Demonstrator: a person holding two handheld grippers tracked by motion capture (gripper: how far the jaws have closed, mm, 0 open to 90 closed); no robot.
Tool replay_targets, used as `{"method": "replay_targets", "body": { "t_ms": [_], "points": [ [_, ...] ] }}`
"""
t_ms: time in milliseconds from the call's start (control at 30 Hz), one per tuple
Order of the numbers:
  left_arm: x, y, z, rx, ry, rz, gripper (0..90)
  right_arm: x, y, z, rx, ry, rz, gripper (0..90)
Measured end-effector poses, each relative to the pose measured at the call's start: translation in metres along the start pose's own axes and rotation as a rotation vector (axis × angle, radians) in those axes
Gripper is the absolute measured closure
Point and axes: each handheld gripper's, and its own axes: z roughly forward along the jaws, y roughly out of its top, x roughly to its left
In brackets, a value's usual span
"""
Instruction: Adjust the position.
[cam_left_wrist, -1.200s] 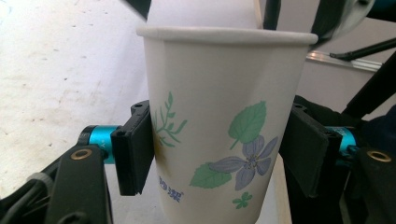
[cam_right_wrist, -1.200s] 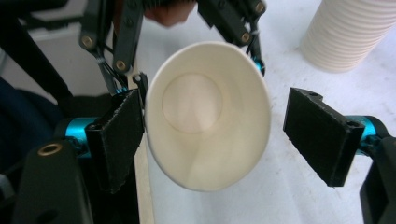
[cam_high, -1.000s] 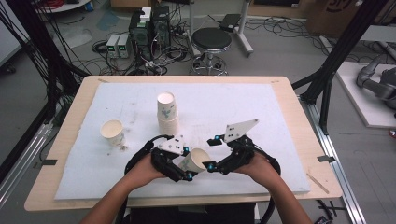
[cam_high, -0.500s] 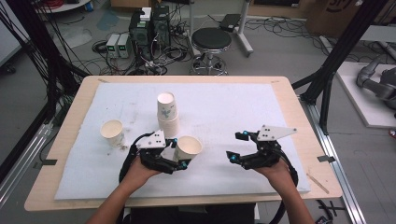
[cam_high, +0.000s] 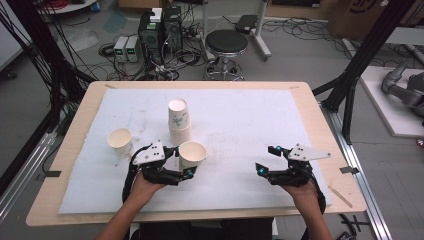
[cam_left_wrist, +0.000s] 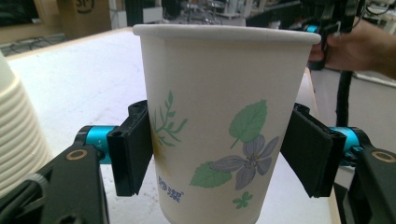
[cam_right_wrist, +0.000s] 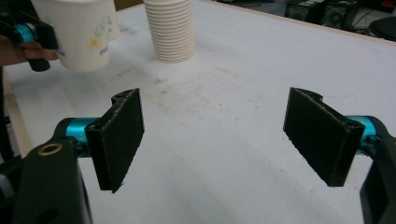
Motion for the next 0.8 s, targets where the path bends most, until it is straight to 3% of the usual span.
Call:
{"method": "replay_targets", "body": {
  "t_ms": [233,467,633,800],
  "points": [
    [0.001,0.000,-0.005,-0.080,0.058,-0.003,29.8,-0.002,-0.006,-0.008,-0.038,-0.070,0.005,20.9],
    [0.001,-0.002,-0.009,-0.102,0.090,-0.007,29.8,-0.003,-0.012,-0.011,-0.028,-0.109,0.003,20.9],
    [0.001,0.000,-0.010,-0.145,0.126,-0.025,29.9,-0.005,-0.012,-0.016,-0.045,-0.133,0.013,20.9],
    [-0.001,0.003,-0.005,-0.151,0.147,-0.003,29.8,-0.005,-0.011,-0.018,-0.056,-0.138,0.018,20.9]
  ]
}}
